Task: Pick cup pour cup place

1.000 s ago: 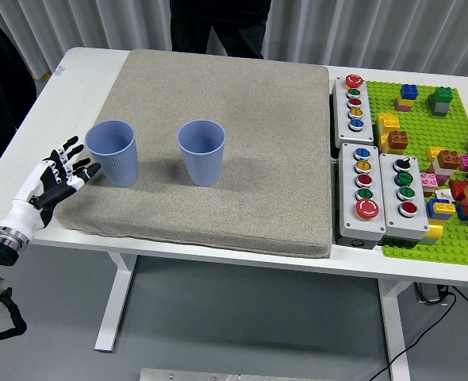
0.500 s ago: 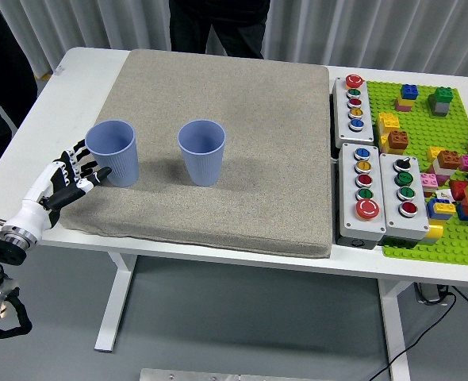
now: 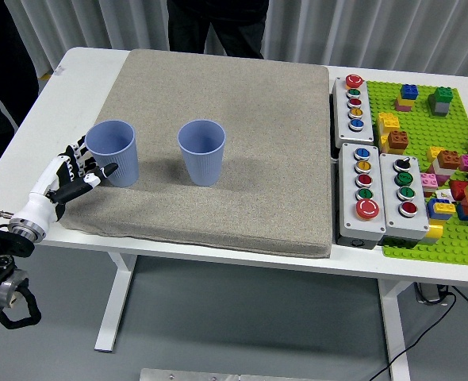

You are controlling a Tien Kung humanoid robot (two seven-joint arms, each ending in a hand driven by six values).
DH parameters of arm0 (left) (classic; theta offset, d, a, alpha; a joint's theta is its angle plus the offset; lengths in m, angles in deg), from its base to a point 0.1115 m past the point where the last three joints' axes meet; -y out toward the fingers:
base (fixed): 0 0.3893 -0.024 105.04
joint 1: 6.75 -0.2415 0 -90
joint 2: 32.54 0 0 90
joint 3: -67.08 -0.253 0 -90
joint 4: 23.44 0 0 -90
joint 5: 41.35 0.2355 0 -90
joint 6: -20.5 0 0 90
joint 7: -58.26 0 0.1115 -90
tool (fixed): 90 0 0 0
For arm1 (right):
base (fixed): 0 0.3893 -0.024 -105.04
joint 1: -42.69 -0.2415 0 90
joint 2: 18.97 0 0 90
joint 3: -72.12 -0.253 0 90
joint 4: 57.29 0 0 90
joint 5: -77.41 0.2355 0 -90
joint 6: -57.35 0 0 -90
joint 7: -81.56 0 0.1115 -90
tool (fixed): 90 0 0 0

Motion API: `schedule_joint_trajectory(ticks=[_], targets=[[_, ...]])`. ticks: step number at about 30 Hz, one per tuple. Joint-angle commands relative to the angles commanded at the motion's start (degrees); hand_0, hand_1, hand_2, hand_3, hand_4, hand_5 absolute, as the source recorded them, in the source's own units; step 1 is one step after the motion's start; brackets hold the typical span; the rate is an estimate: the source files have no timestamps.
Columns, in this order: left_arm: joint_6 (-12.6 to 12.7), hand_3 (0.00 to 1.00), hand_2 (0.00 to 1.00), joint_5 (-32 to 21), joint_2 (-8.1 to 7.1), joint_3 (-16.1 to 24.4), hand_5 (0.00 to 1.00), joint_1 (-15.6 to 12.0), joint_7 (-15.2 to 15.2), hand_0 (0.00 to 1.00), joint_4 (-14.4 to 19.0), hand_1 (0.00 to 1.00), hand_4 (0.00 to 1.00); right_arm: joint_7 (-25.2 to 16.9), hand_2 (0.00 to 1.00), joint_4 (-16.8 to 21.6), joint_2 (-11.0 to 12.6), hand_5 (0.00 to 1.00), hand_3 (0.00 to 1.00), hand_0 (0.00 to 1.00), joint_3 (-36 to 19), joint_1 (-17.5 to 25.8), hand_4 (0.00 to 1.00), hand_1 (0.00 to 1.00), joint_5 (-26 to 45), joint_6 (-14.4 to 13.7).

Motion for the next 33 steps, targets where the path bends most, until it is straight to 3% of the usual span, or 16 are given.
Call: schedule_joint_trajectory(ticks=[15,33], targets=[[1.74,0.998,0.998,-0.23,1.89,-1.32,0.345,2.29,0.71,0.92,-2.24,0.895,0.942,-0.02,0.572,0.0,-0.11,0.21,0.576,0.674,0.12,-0.03,0.002,0.636,0.31,-0.02],[2.17,0.998,0.998,0.28,2.87,-2.62,0.348,3.31,0.6,0.919,-3.4,0.893,0.939,-0.02,0.572,0.0,-0.24,0.204,0.576,0.674,-0.1,0.36,0.002,0.636,-0.24,0.11]])
